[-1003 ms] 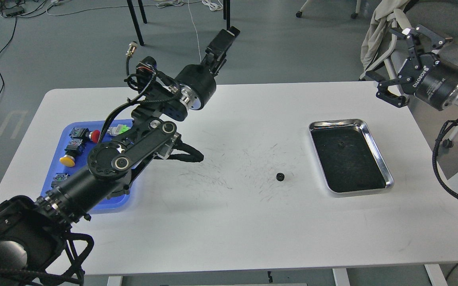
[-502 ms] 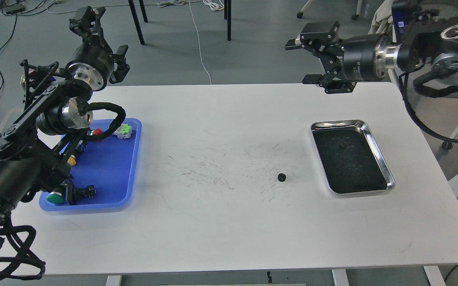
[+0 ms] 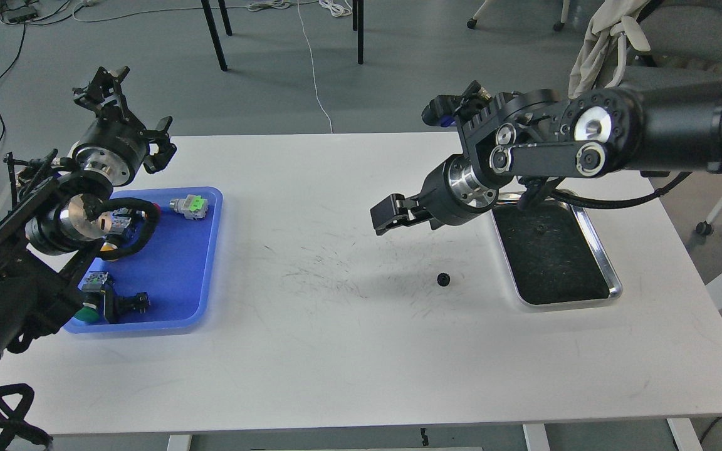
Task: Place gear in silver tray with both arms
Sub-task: 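Reach the right gripper down to the black gear on the table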
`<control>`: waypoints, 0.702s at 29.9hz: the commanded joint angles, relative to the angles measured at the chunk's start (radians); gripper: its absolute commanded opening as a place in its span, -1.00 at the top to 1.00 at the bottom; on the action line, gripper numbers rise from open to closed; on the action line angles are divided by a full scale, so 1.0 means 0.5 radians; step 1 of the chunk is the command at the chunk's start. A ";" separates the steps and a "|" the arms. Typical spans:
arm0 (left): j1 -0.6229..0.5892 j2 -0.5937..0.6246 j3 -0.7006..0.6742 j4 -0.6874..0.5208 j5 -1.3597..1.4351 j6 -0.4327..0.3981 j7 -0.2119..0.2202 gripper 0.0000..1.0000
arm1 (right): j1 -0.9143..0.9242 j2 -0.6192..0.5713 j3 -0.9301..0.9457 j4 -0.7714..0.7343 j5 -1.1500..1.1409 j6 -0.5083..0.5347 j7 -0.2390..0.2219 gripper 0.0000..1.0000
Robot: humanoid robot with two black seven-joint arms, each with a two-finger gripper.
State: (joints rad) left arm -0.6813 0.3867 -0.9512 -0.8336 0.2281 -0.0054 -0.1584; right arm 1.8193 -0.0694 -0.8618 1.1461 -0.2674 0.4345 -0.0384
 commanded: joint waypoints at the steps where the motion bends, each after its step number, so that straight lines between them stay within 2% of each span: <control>1: 0.001 0.021 0.000 -0.005 0.001 0.014 -0.005 -0.96 | -0.046 0.126 -0.108 -0.019 -0.002 0.012 -0.034 -0.96; 8: 0.001 0.033 0.006 -0.011 0.001 0.026 -0.015 -0.96 | -0.245 0.139 -0.148 -0.230 -0.036 0.012 -0.037 -0.96; 21: 0.001 0.018 0.025 -0.011 0.001 0.026 -0.018 -0.96 | -0.439 0.139 -0.151 -0.390 -0.042 -0.025 -0.031 -0.89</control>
State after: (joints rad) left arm -0.6796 0.3964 -0.9381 -0.8392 0.2289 0.0078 -0.1671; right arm 1.6110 0.0001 -0.9343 0.9624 -0.2862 0.4220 -0.0537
